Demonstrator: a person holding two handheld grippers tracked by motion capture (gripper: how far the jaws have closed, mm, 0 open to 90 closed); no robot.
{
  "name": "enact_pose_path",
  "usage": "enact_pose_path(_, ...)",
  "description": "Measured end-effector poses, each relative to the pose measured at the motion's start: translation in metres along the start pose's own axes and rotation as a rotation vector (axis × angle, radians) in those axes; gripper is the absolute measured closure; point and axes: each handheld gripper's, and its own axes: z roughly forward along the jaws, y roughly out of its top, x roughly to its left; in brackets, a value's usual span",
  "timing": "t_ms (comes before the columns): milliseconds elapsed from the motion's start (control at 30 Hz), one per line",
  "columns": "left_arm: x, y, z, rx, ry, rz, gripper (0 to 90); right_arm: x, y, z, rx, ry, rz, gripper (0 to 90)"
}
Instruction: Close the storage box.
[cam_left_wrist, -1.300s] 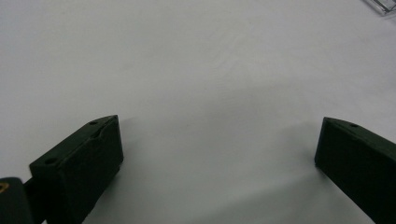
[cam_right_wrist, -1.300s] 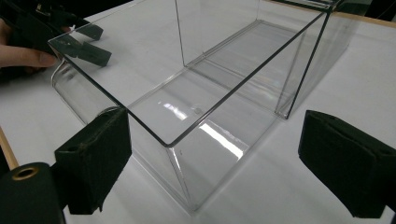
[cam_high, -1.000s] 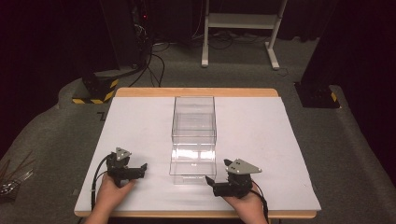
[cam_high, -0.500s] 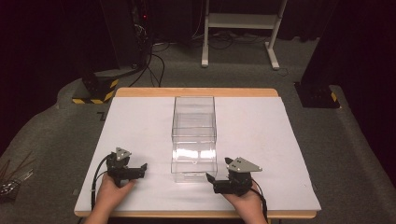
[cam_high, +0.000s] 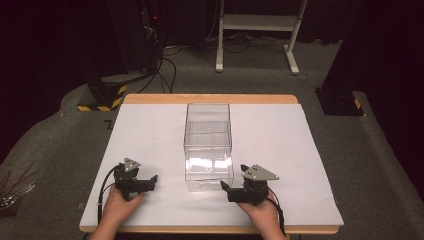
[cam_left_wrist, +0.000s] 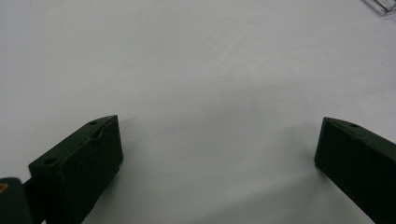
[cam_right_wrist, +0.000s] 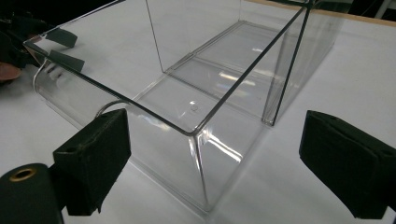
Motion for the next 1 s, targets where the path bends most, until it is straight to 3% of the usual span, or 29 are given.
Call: enact_pose_path(1000,-0.001,0.000,0.000,-0.005,0.003,-0.003,1.3,-0.004,0.011,0.013,-0.004,-0.038,-0.007,9.7)
